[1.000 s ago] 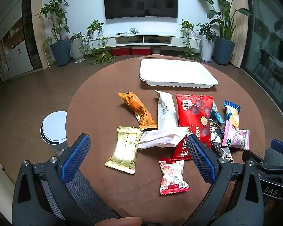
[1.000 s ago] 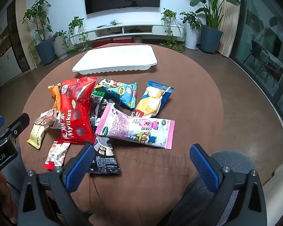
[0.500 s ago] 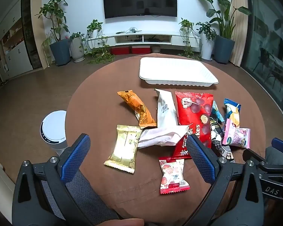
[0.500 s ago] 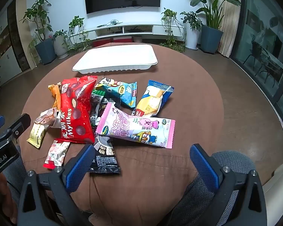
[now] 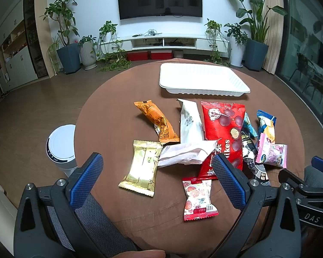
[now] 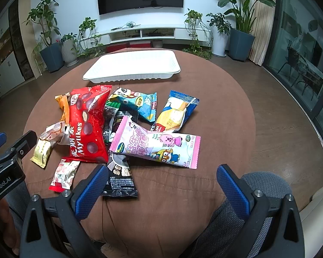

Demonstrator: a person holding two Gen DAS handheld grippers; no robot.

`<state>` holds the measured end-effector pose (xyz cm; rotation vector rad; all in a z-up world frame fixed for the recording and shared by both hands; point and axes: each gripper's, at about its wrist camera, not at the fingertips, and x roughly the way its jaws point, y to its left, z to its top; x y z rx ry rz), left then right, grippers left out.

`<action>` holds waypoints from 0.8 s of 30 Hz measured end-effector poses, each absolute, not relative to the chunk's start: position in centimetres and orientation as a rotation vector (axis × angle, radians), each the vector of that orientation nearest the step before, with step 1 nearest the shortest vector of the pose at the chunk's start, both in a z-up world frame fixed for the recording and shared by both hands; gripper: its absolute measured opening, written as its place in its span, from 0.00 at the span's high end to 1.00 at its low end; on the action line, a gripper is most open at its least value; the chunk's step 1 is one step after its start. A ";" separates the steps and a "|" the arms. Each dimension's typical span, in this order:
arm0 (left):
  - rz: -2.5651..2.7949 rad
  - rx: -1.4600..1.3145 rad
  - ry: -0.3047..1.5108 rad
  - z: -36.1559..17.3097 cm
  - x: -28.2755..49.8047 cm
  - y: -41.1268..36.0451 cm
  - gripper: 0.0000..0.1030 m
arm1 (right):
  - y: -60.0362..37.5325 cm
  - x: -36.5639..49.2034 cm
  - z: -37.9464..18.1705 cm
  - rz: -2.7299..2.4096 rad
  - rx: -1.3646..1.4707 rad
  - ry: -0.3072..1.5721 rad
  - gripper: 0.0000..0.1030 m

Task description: Organize snacks

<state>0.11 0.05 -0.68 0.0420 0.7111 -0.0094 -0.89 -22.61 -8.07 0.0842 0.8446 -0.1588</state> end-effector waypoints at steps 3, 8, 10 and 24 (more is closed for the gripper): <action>-0.009 0.043 0.713 -0.7 0.2 0.0 0.00 | -22.6 -0.9 -8.1 -0.159 0.084 0.845 0.00; -0.008 0.043 0.714 -0.7 0.1 0.1 0.00 | -22.6 -0.9 -8.1 -0.159 0.083 0.846 0.00; -0.008 0.043 0.715 -0.7 0.1 0.0 0.00 | -22.6 -0.9 -8.1 -0.159 0.083 0.847 0.00; -0.007 0.045 0.718 -0.7 0.2 0.0 0.00 | -22.6 -0.8 -8.1 -0.159 0.081 0.849 0.00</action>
